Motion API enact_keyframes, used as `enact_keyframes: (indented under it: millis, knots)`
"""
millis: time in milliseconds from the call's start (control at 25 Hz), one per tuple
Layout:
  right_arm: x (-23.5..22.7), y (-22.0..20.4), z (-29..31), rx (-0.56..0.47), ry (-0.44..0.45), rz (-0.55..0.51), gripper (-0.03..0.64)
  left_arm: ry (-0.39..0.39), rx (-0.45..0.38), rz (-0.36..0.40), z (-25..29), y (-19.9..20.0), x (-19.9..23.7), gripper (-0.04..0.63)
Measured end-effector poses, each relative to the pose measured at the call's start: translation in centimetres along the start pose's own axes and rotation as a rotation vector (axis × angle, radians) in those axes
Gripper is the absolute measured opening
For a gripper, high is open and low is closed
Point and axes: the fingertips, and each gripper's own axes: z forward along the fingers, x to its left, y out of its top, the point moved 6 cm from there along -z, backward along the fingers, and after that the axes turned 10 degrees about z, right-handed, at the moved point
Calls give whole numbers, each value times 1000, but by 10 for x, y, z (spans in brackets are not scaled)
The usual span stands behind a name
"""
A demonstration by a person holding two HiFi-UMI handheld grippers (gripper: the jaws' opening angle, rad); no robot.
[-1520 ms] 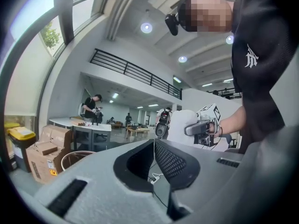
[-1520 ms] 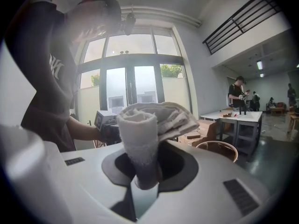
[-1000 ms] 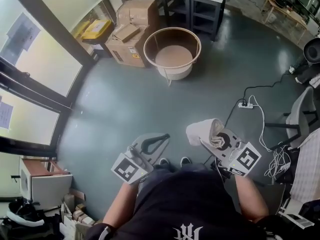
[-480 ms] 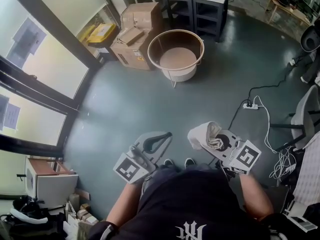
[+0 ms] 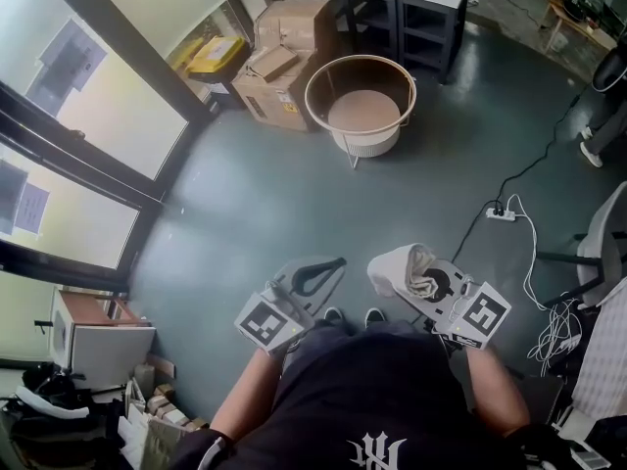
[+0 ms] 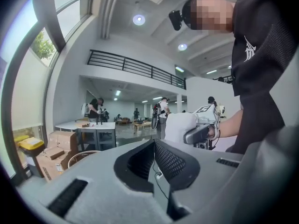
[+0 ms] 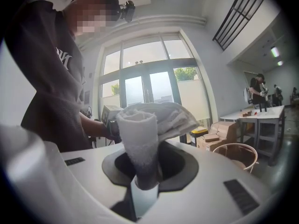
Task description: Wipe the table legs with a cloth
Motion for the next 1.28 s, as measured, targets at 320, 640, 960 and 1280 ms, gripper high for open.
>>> enact_keyframes:
  millis: [320,640,960,1280]
  knots:
    - [10,-5,15,15,27,0,74,-9,-1,12,-10,-6,-9,6]
    - [9,-5,22,7,44,2,72,-21,33,54,-11,-10,-19,6]
    - [10,-6,28,57,83,-1,72,-33,71,-70,-22,-22,-17,6]
    - [13,-11,38,76,134,-6,72,-81,94,-92,-22,-34,-33,5]
